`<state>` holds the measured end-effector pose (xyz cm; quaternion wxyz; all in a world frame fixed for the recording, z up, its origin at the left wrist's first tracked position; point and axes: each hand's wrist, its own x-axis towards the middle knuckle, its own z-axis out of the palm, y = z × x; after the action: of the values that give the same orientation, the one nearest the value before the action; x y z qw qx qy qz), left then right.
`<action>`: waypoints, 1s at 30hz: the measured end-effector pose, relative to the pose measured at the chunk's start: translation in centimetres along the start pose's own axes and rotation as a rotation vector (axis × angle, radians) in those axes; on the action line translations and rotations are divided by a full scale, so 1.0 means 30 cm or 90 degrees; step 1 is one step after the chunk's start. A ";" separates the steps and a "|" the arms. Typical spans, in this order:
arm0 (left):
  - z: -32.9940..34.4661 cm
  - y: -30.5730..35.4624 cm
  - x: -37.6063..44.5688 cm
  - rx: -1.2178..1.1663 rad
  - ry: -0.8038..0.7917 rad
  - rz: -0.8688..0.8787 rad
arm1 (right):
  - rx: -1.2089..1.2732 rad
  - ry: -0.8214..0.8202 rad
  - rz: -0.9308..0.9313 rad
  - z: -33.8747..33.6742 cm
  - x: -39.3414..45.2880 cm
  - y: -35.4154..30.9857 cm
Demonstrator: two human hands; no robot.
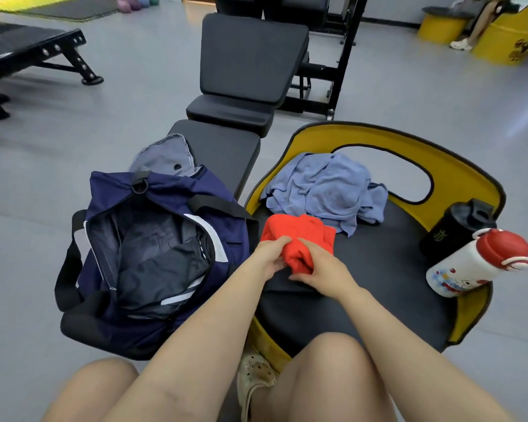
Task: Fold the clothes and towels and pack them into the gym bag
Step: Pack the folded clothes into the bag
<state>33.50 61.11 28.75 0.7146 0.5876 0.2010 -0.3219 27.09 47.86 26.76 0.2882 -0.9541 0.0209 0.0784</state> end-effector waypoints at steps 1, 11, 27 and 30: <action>0.004 0.006 -0.014 -0.007 -0.014 0.000 | -0.025 0.023 0.008 -0.008 0.000 -0.013; -0.033 -0.019 -0.076 0.060 -0.050 0.086 | 0.201 0.161 0.041 -0.122 -0.018 -0.138; -0.195 0.020 -0.248 -0.019 -0.202 0.156 | 0.562 0.073 0.078 -0.171 -0.055 -0.403; -0.237 0.031 -0.272 -0.033 -0.162 0.178 | 0.495 0.083 0.043 -0.145 -0.043 -0.438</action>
<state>28.99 69.91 33.23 0.7868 0.5460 0.0335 -0.2858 27.52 56.38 37.73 0.6236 -0.7754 0.0989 0.0131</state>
